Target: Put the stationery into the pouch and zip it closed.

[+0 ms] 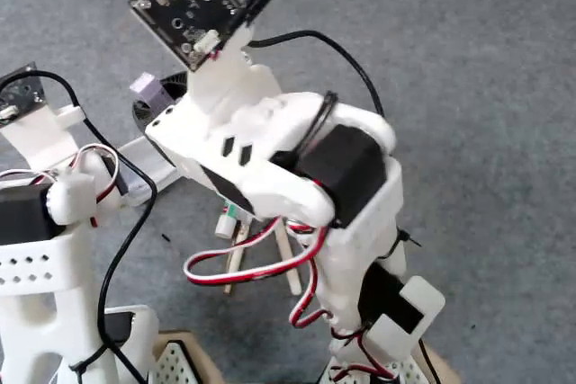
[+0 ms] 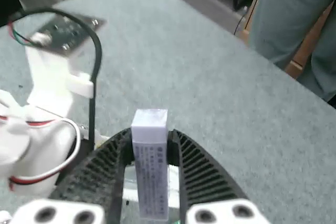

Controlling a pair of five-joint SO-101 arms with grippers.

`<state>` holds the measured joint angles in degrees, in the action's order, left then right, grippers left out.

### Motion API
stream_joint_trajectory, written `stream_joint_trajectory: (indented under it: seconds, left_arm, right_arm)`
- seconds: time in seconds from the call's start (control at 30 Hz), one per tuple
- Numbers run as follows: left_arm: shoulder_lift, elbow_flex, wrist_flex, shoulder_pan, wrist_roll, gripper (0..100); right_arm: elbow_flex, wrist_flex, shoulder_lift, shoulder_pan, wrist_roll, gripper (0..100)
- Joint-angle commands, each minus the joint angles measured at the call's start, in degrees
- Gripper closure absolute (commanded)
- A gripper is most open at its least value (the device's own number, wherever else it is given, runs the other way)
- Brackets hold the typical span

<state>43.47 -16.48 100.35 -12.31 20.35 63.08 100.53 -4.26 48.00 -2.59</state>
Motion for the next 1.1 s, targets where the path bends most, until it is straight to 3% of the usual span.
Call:
stream_joint_trajectory:
  seconds: [0.0,0.27,0.53,0.73,0.93,1.07]
  left_arm:
    - [-0.2,0.0,0.4,-0.8,0.1,97]
    - [-0.3,0.0,0.4,-0.9,0.1,97]
    - [-0.3,0.0,0.4,-0.9,0.1,97]
    - [-0.3,-0.1,0.4,-0.9,0.1,97]
    - [-0.3,-0.1,0.4,-1.0,0.2,97]
    - [-0.3,-0.1,0.4,-1.9,0.3,97]
  right_arm:
    - [-0.9,-1.1,0.8,-2.1,0.7,98.6]
    - [-6.0,-1.8,0.8,-5.0,0.9,98.6]
    - [-7.3,-5.3,1.3,-3.3,19.9,98.6]
    - [-7.1,-1.9,1.4,1.1,21.0,98.6]
    - [-7.3,-1.8,1.3,1.0,29.1,98.6]
    - [-7.3,-1.8,0.8,1.0,30.2,98.6]
